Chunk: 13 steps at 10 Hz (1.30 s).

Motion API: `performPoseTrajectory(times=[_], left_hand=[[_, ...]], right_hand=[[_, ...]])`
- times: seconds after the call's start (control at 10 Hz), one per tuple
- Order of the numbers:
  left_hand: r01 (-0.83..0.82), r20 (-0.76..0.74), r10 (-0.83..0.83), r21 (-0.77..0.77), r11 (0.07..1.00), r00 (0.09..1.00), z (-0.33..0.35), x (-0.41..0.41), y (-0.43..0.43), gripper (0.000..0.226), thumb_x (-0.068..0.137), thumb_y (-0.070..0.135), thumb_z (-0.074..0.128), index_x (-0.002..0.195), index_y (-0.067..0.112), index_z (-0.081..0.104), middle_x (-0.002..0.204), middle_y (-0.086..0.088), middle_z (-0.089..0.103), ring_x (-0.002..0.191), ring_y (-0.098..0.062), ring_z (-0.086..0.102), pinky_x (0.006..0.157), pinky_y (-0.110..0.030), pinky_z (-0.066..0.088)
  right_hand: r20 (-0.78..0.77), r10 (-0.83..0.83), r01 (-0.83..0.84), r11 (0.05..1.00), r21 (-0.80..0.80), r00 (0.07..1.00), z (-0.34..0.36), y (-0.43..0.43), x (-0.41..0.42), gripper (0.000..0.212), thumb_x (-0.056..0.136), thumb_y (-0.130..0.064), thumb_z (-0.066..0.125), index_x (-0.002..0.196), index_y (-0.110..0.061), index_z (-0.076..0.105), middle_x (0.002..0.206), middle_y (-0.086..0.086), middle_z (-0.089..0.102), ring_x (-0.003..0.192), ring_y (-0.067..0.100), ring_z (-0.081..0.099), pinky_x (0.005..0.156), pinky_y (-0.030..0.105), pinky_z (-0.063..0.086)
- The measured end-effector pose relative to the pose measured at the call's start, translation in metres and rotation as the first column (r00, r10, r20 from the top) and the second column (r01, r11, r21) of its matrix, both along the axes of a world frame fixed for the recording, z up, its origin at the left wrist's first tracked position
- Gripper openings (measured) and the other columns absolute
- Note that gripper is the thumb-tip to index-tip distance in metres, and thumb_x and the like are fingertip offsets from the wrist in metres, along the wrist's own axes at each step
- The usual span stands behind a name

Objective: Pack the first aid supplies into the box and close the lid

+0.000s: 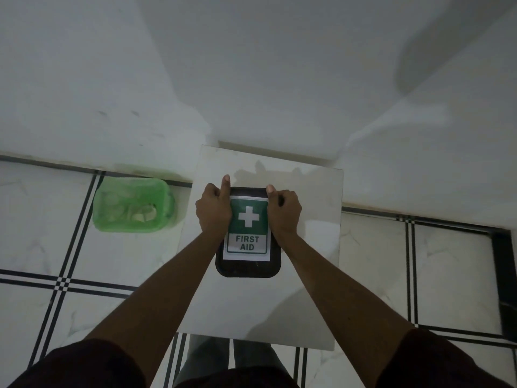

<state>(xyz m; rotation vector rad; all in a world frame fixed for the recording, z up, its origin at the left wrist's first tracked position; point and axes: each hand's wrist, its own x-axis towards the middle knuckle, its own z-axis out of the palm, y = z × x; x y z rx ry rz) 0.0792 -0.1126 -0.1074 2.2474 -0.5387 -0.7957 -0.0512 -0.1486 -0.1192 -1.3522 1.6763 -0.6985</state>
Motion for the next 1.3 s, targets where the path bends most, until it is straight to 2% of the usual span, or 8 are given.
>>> performPoseTrajectory(times=[0.1,0.2,0.3,0.4,0.5,0.9,1.1,1.3], left_hand=[[0.016,-0.017,-0.016,0.005,1.0,1.0,0.002,-0.001,0.001,0.058,0.089,0.062,0.039,0.082,0.005,0.049,0.071,-0.007,0.055,0.072,-0.026,0.054,0.066,-0.033,0.037],[0.023,0.016,-0.022,-0.008,1.0,1.0,0.009,-0.005,0.003,0.054,0.089,0.062,0.041,0.088,0.008,0.044,0.077,-0.008,0.057,0.076,-0.028,0.056,0.065,-0.035,0.039],[0.189,0.234,-0.163,-0.089,0.978,0.958,0.013,-0.006,0.013,0.042,0.097,0.043,0.037,0.113,0.007,0.049,0.118,-0.015,0.055,0.113,-0.031,0.05,0.089,-0.046,0.047],[0.566,0.433,-0.509,-0.004,0.824,0.744,0.014,-0.006,0.04,0.049,0.1,0.033,0.026,0.145,0.013,0.029,0.157,-0.009,0.026,0.146,-0.023,0.02,0.111,-0.043,0.028],[0.724,0.452,-0.727,0.223,0.653,0.517,0.006,-0.015,0.077,0.061,0.097,0.042,0.002,0.151,0.014,0.004,0.162,-0.004,0.001,0.149,-0.017,-0.002,0.12,-0.051,0.013],[0.734,0.398,-0.783,0.308,0.605,0.478,0.002,-0.02,0.085,0.064,0.095,0.042,0.003,0.15,0.012,-0.005,0.162,-0.007,-0.007,0.148,-0.019,-0.009,0.122,-0.051,0.007],[0.716,0.507,-0.664,0.124,0.687,0.55,0.075,0.002,0.057,0.058,0.1,0.037,0.011,0.15,0.008,0.014,0.16,-0.012,0.013,0.149,-0.022,0.004,0.122,-0.041,0.002],[0.684,0.733,-0.416,-0.092,0.724,0.538,0.217,0.021,0.001,0.056,0.101,0.036,0.015,0.148,0.008,0.022,0.159,-0.012,0.021,0.149,-0.022,0.011,0.123,-0.04,0.006]], right_hand=[[-0.027,-0.011,0.01,1.0,-0.027,1.0,0.004,0.001,0.001,0.028,0.093,-0.031,0.057,0.073,-0.011,0.05,0.085,0.011,0.056,0.067,0.007,0.046,0.062,0.001,0.036],[-0.079,-0.003,-0.002,0.998,-0.066,0.997,0.011,0.004,0.003,0.029,0.094,-0.031,0.056,0.077,-0.007,0.056,0.09,0.015,0.058,0.076,0.016,0.05,0.073,0.025,0.045],[-0.19,0.077,-0.102,0.987,-0.128,0.979,0.019,0.013,0.003,0.033,0.098,-0.026,0.047,0.117,-0.002,0.057,0.117,0.018,0.057,0.107,0.028,0.053,0.097,0.04,0.047],[-0.354,0.235,-0.318,0.927,-0.197,0.905,0.019,0.036,-0.003,0.048,0.101,-0.023,0.035,0.145,-0.003,0.026,0.151,0.017,0.034,0.141,0.028,0.028,0.114,0.034,0.022],[-0.551,0.369,-0.558,0.799,-0.224,0.749,0.006,0.069,-0.017,0.054,0.1,-0.025,0.031,0.146,0.001,0.021,0.155,0.02,0.024,0.145,0.032,0.016,0.118,0.042,0.015],[-0.623,0.411,-0.626,0.762,-0.165,0.665,0.004,0.08,-0.022,0.054,0.099,-0.023,0.035,0.143,0.005,0.025,0.152,0.025,0.027,0.143,0.036,0.02,0.117,0.049,0.023],[-0.498,0.332,-0.523,0.794,-0.311,0.801,0.093,0.043,-0.014,0.053,0.101,-0.029,0.022,0.145,0.0,0.024,0.155,0.018,0.023,0.146,0.028,0.013,0.121,0.043,0.011],[-0.426,0.118,-0.383,0.686,-0.619,0.897,0.23,-0.02,0.001,0.052,0.101,-0.03,0.022,0.143,-0.001,0.031,0.154,0.017,0.029,0.146,0.027,0.017,0.12,0.038,0.009]])
